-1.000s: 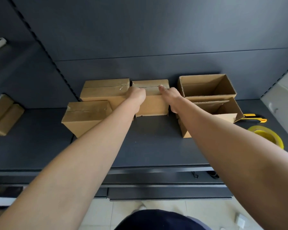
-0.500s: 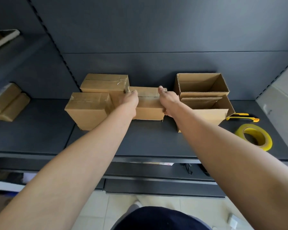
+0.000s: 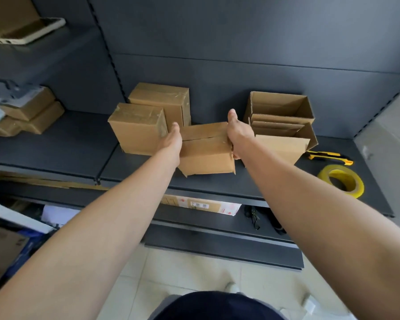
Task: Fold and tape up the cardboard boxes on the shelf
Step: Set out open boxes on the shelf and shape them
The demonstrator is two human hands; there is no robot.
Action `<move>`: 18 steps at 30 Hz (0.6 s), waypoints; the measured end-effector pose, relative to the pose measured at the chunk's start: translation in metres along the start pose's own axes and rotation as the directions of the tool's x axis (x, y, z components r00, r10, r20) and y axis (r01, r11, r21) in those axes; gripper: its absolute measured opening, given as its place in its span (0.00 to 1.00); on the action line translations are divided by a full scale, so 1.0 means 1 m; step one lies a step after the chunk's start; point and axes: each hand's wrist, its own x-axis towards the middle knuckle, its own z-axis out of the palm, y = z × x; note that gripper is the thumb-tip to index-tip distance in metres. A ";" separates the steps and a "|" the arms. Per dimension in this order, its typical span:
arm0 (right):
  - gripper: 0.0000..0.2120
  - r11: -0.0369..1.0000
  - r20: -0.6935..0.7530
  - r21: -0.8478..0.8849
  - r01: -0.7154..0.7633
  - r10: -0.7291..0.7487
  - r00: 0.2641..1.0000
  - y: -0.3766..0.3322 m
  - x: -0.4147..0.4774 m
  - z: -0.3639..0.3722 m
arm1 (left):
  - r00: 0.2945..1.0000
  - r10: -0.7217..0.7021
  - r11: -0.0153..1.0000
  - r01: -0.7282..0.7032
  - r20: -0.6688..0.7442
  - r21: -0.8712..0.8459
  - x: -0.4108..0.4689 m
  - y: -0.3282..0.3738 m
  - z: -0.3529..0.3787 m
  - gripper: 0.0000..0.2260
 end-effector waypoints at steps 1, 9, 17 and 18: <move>0.31 1.000 -0.011 0.017 0.001 -0.001 1.000 0.001 -0.002 0.001 | 1.000 0.005 1.000 -0.005 0.012 0.002 0.001 -0.002 -0.004 0.34; 0.21 0.990 -0.113 0.143 -0.003 0.019 0.993 0.030 -0.033 0.028 | 0.962 0.180 0.972 -0.206 0.204 0.117 0.011 -0.004 -0.056 0.09; 0.42 0.916 -0.117 0.388 -0.103 0.160 0.980 0.043 -0.051 0.024 | 0.889 0.186 0.979 -0.202 0.419 -0.006 0.028 -0.019 -0.064 0.17; 0.44 0.906 -0.108 0.406 -0.124 0.182 0.977 0.045 -0.050 0.022 | 0.890 0.143 0.989 -0.139 0.433 -0.040 0.030 -0.018 -0.063 0.11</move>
